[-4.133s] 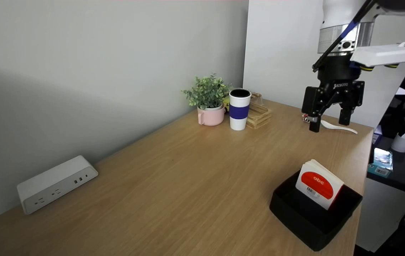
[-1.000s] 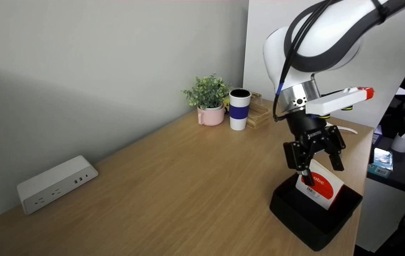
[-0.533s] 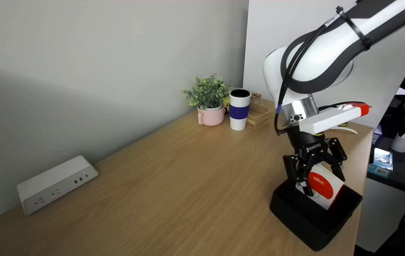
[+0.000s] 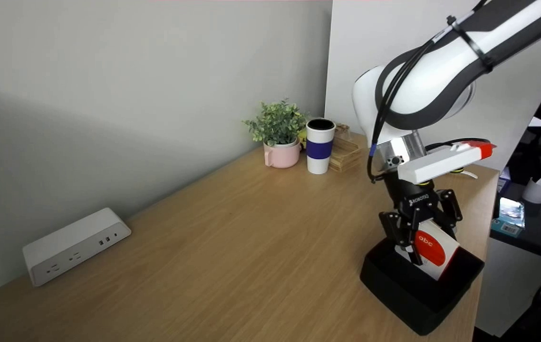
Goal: Put the alphabet booklet on the table
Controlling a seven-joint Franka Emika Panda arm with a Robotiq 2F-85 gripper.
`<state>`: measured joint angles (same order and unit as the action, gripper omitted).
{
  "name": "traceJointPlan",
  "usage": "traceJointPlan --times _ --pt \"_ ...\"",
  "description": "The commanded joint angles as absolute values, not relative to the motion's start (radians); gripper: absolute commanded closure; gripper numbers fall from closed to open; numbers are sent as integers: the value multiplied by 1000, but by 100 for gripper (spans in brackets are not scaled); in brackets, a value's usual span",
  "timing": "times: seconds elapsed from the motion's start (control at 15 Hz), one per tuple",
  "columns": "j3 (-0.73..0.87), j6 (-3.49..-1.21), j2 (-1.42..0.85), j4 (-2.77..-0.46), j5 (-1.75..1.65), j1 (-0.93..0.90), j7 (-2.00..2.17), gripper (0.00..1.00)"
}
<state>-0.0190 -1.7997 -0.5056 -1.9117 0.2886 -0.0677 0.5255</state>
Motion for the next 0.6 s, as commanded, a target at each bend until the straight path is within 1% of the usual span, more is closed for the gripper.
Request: traceJointPlan --times 0.0,0.4,0.47,0.53 --pt "-2 -1824 -502 -1925 298 -83 535 50" --pt "-1 -1831 -503 -1925 297 -84 541 92" --pt "-1 -1834 -502 -1928 297 -85 541 98" --pt "-1 -1839 -500 -1931 299 -85 544 100"
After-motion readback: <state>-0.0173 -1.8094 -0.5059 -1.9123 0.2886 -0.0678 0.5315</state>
